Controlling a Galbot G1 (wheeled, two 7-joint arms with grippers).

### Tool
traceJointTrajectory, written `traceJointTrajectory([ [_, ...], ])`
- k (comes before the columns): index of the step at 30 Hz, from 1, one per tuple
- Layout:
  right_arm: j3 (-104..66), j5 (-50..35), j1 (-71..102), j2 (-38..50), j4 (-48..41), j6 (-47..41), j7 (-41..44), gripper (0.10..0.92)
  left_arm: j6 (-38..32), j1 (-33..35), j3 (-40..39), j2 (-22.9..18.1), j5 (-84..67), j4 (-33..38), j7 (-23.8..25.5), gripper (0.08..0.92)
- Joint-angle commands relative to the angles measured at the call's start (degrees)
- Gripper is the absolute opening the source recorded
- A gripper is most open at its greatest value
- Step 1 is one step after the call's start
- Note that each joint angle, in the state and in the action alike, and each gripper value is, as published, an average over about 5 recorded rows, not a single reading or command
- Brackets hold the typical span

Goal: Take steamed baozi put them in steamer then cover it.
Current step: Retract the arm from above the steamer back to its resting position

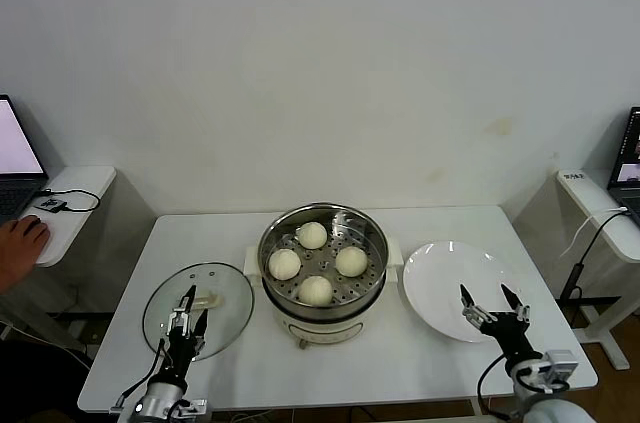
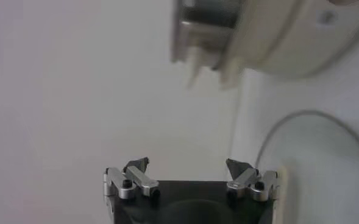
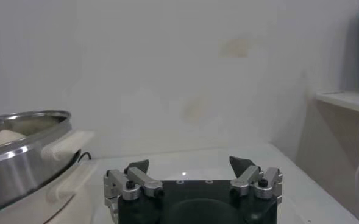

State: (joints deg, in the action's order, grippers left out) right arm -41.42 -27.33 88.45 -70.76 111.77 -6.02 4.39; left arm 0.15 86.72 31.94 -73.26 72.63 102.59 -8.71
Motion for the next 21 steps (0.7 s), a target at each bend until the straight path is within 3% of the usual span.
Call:
traceJointTrajectory([
  [1, 0.2, 1.5, 1.3, -1.3, 0.8, 0.4, 0.5, 0.823, 6.2, -5.7, -1.3, 2.2, 8.2, -6.3, 6.3, 0.823],
  [21, 0.6, 3.8, 2.5, -3.1, 0.9, 1.7, 0.3, 0.823, 13.2, -9.9, -2.9, 1.2, 4.9, -8.1, 9.4, 0.823],
])
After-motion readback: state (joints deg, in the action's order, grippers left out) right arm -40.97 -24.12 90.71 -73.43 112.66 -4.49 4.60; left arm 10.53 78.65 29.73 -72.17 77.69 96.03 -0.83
